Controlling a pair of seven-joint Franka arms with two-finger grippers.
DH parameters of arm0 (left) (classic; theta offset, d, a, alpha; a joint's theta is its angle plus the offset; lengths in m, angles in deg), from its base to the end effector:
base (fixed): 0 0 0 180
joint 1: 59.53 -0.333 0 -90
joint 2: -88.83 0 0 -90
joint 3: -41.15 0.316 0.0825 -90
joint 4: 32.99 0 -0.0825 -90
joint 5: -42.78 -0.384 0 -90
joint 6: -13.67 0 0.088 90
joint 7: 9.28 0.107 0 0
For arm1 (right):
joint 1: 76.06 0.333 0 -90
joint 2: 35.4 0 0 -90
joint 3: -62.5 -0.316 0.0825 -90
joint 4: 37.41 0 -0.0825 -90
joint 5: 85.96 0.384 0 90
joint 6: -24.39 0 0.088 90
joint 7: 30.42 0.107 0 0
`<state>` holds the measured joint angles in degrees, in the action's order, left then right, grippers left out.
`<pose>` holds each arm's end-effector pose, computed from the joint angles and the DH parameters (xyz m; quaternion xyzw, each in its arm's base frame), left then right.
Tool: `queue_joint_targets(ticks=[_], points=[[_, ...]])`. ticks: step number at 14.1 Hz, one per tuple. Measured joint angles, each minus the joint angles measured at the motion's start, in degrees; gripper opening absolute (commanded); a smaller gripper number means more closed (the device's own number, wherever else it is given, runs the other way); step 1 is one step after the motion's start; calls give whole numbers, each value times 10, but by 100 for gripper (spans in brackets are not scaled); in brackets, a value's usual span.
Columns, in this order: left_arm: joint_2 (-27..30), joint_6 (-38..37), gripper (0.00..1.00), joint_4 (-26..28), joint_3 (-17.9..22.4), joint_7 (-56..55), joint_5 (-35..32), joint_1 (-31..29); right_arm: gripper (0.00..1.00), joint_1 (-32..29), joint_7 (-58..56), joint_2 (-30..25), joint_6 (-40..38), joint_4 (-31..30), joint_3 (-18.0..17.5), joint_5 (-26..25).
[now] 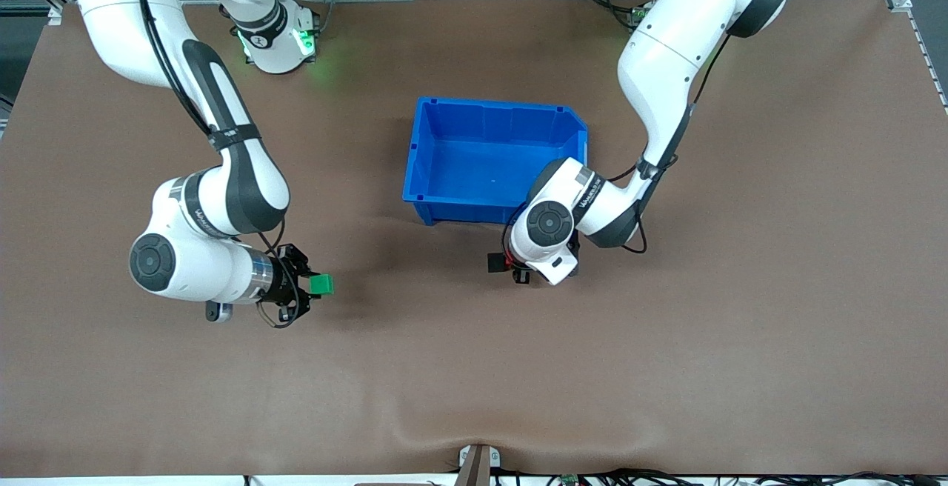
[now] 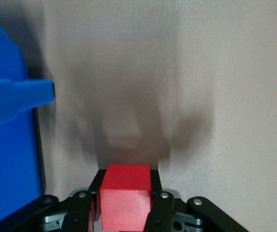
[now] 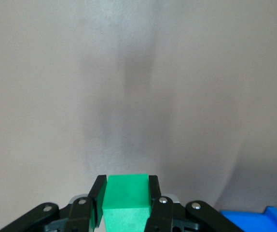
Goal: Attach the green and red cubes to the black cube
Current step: 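Press the red cube onto the black cube while the right gripper approaches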
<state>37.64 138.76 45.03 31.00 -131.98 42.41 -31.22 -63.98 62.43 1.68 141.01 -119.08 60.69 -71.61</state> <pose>0.5874 -0.4321 0.1819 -0.7203 -0.6897 0.0712 0.0183 0.6943 0.1817 0.3148 -0.7259 0.6770 0.1074 0.0568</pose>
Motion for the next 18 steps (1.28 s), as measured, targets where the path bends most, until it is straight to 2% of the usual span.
queue_joint_targets(ticks=[4, 10, 13, 14, 15, 16, 18], points=[[-2, 37, 0, 0, 1, -1, 0, 4, 0, 25, 61, 15, 57, 3, 0, 1], [-4, 82, 0, 0, 4, -1, 0, 7, 0, 54, 149, 27, 64, 34, 0, 2], [-11, 98, 0, -2, 40, -1, 0, 34, 0, 71, 184, 28, 63, 38, -1, 2], [-11, 99, 10, -3, 57, -1, 0, 52, 0, 78, 196, 31, 65, 39, -1, 2], [-11, 98, 43, -4, 75, -1, 0, 69, 0, 86, 210, 36, 76, 39, -1, 2], [-11, 98, 99, -5, 87, -1, 0, 81, 0, 94, 224, 44, 94, 39, -1, 2], [-15, 101, 100, -6, 98, 0, -2, 91, 0, 114, 249, 67, 137, 40, -1, 2]])
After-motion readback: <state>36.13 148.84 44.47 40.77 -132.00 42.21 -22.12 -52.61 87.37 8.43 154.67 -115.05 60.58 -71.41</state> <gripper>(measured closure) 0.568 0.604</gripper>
